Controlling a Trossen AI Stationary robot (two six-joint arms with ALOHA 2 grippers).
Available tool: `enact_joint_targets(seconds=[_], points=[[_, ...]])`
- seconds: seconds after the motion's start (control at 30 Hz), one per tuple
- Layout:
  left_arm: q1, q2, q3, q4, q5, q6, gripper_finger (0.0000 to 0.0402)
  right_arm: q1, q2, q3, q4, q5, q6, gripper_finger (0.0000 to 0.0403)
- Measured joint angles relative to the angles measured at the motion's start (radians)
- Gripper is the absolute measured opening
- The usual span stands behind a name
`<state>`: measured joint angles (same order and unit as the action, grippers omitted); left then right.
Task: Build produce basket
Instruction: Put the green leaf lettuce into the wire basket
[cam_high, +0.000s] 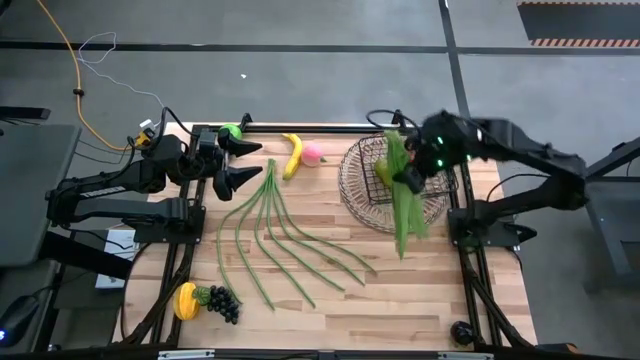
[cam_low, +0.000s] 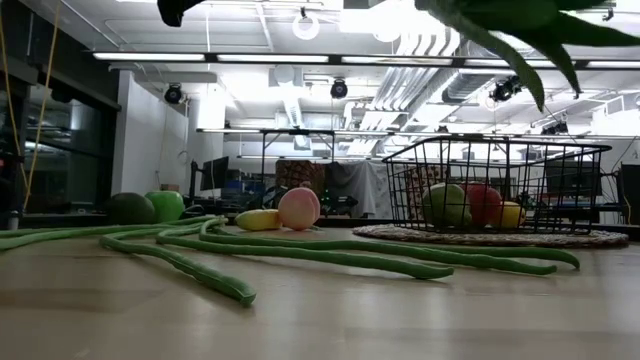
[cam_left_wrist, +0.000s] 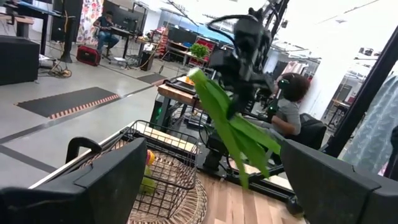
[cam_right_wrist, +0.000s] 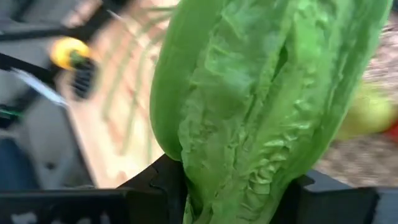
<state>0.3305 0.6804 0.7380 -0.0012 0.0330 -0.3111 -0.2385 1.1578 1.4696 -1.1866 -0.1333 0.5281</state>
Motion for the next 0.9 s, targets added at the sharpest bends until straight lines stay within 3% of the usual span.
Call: enact_joint_targets(seconds=[0.27,0.43,0.5,0.7,0.9], points=[[0.0,0.0,0.0,0.0,0.0,0.0,0.0355,-0.142,0.324,0.421,-0.361,-0.015,-0.292,0.0145],[0.0,0.0,0.0,0.0,0.0,0.0,0.0355,-0.175,0.478,0.568,-0.377,0.018,-0.397,0.0145],[0.0,0.0,0.0,-0.001,-0.002,0.0,0.0355,-0.181,0.533,0.62,-0.371,0.072,-0.431,0.0145],[0.0,0.0,0.0,-0.001,-0.019,0.0,0.0355,-0.169,0.664,0.73,-0.381,0.384,-0.603,0.0145],[0.0,0.0,0.0,-0.002,-0.019,0.0,0.0355,-0.13,0.681,0.708,-0.383,0.452,-0.74,0.0145]])
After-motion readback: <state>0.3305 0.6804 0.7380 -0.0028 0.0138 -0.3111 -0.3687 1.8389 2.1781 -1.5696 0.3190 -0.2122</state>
